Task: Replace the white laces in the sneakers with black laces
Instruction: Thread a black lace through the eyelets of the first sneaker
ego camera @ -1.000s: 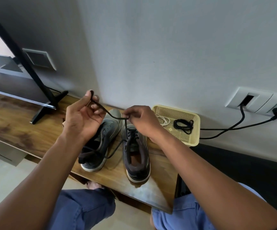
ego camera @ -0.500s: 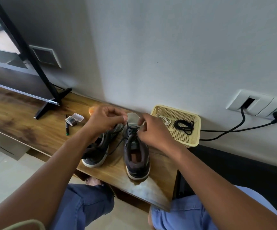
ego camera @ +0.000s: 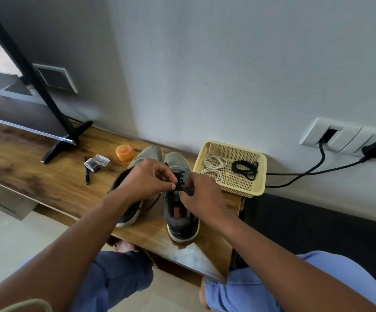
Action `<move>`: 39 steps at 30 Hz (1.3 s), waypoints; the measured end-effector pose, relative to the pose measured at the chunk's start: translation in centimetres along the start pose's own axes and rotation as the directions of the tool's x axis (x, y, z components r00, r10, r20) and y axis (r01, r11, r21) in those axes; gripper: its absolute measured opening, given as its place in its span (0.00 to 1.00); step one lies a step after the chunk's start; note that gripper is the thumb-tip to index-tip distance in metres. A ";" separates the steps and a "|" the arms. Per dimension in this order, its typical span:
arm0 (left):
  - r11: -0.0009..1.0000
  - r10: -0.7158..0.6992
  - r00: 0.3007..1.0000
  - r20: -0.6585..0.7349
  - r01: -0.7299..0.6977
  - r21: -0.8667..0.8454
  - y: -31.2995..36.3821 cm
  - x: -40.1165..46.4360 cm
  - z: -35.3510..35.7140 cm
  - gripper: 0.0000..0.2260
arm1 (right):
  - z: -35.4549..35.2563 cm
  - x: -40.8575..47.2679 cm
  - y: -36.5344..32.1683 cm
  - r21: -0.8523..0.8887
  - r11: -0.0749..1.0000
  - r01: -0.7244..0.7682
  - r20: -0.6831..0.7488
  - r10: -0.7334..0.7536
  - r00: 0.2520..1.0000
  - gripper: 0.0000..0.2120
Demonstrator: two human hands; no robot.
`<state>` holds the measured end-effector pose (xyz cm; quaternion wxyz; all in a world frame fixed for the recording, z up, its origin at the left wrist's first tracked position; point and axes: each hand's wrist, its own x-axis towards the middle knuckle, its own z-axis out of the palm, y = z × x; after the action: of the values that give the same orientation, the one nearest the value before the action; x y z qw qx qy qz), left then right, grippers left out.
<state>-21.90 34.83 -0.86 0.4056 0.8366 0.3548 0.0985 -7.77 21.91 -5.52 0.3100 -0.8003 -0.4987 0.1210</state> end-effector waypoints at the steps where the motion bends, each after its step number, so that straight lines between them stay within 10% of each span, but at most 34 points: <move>1: 1.000 -0.001 1.000 -0.016 0.001 0.009 -0.1 -0.1 0.3 0.08 | 0.1 0.0 0.0 0.022 1.000 -0.004 -0.009 0.004 1.000 0.10; 13: 0.947 0.175 0.979 -0.104 -0.138 0.288 0.2 -0.8 2.9 0.04 | 0.1 0.8 1.6 0.343 0.903 -0.258 0.021 0.268 0.963 0.03; 21: 0.946 0.200 0.969 -0.144 -0.153 0.285 -0.1 -0.9 4.0 0.02 | -0.9 1.2 1.4 0.595 0.548 -0.588 0.300 0.528 0.795 0.06; 39: 0.973 0.148 0.936 -0.320 -0.079 0.218 -0.1 -1.0 6.3 0.04 | -1.3 1.4 2.0 0.665 0.269 -0.697 0.491 0.545 0.679 0.09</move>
<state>-19.80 30.37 -4.94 0.2465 0.8636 0.3774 0.2257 -5.01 22.03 -5.62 0.5253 -0.6770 -0.0514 0.5129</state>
